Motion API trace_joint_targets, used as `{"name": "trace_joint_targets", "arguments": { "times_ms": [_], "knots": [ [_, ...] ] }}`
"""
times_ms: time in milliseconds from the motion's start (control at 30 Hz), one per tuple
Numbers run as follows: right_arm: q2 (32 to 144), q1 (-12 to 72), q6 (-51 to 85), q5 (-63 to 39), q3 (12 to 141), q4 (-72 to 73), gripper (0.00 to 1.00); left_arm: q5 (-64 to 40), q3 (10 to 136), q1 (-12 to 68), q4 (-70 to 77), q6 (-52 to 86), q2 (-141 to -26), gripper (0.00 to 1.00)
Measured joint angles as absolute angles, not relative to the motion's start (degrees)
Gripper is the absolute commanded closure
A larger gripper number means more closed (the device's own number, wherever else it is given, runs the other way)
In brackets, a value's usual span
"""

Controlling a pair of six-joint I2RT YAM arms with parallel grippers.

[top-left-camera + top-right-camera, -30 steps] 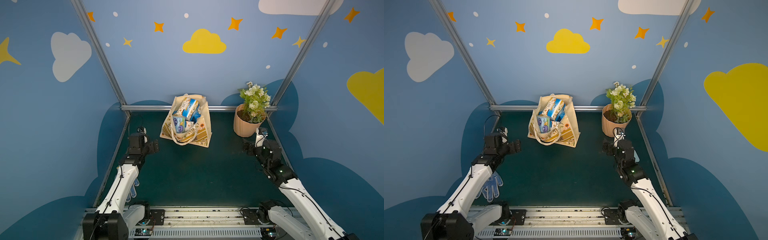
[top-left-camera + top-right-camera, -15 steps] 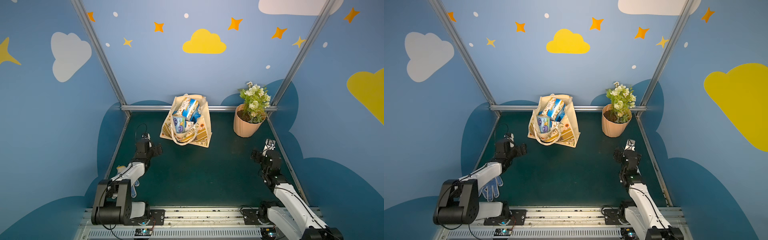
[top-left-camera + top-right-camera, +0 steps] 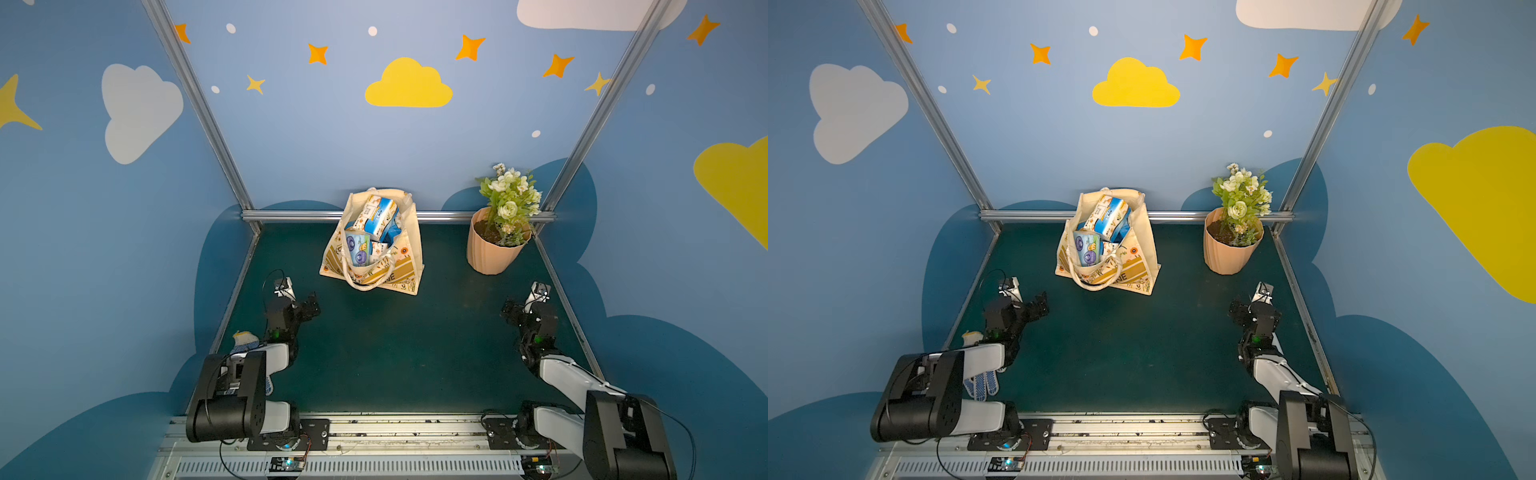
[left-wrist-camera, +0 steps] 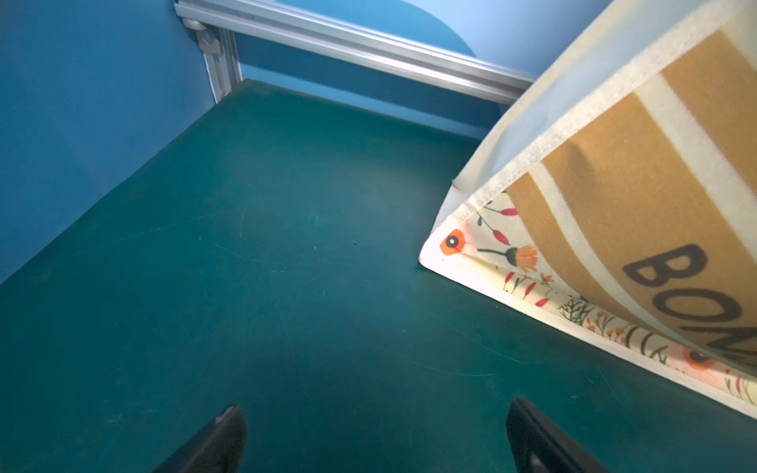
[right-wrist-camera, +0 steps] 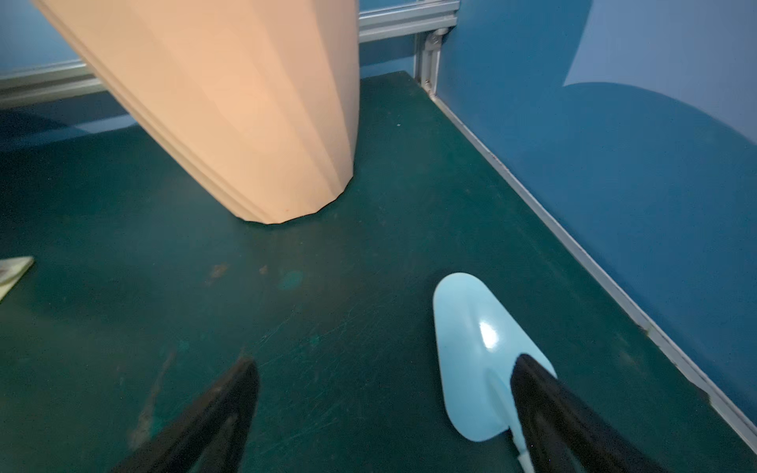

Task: Put tissues into the canvas bag
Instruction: Reset both arms

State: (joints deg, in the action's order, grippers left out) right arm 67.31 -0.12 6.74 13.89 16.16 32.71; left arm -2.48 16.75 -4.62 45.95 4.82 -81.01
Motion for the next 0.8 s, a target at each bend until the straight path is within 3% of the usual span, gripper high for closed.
{"name": "trace_joint_targets", "arguments": {
  "times_ms": [433, 800],
  "knots": [
    [86.8, 3.6, 2.5, 8.3, 20.4, 46.0, 0.03, -2.2, 16.6, -4.7, 52.8, 5.4, -85.3, 0.00],
    [87.5, 3.4, 1.1, 5.4, 22.0, 46.4, 0.03, -4.6, 23.4, -4.7, 45.4, 4.5, -86.4, 0.00]
  ]
}}
